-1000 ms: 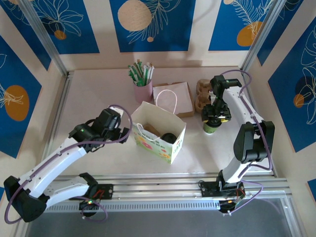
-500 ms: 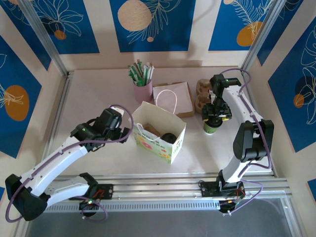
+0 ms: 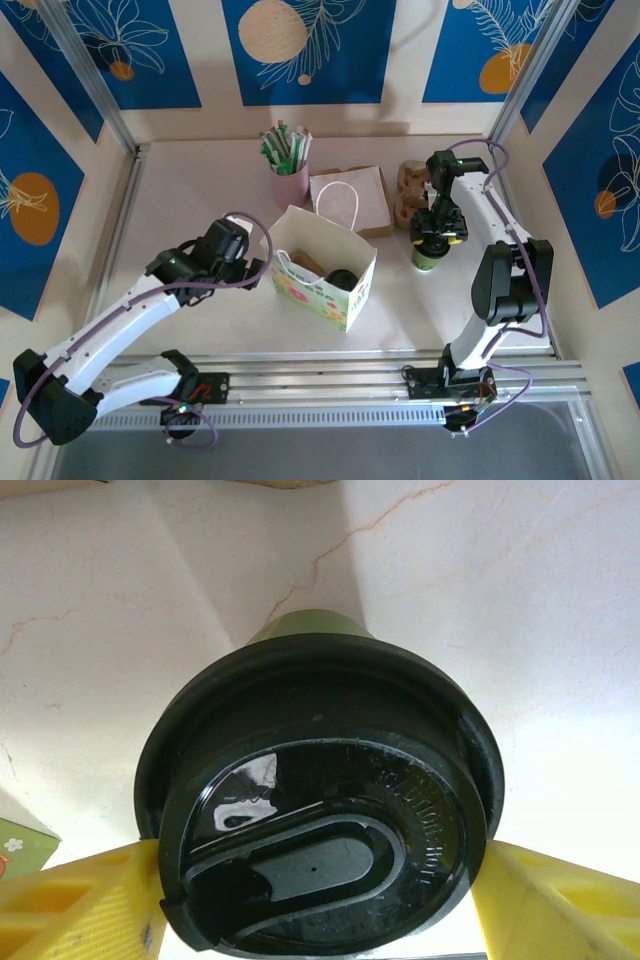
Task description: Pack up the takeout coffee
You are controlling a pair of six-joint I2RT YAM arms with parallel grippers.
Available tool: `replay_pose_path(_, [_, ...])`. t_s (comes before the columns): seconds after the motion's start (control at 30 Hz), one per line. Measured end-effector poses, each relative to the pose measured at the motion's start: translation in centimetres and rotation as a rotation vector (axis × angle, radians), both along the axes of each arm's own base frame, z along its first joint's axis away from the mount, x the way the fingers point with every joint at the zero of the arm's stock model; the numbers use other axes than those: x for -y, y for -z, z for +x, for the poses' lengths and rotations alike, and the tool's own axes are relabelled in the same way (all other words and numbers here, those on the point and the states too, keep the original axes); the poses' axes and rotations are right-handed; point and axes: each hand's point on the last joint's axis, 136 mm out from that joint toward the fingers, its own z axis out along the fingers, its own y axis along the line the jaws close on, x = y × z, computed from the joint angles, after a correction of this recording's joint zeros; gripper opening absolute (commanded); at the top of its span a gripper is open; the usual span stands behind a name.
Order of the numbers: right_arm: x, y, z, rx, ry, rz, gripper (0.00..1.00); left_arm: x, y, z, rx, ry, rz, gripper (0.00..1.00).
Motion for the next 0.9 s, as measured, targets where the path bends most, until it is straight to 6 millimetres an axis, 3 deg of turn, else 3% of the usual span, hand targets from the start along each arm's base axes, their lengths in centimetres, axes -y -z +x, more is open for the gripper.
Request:
replay_pose_path(0.67, [-1.4, 0.7, -0.2, -0.013, -0.033, 0.018, 0.78, -0.2, 0.6, -0.1, -0.006, 0.0, 0.016, 1.0])
replay_pose_path(0.9, [-1.5, 0.7, -0.1, -0.008, -0.034, 0.022, 0.69, -0.4, 0.9, -0.2, -0.01, -0.001, 0.025, 1.0])
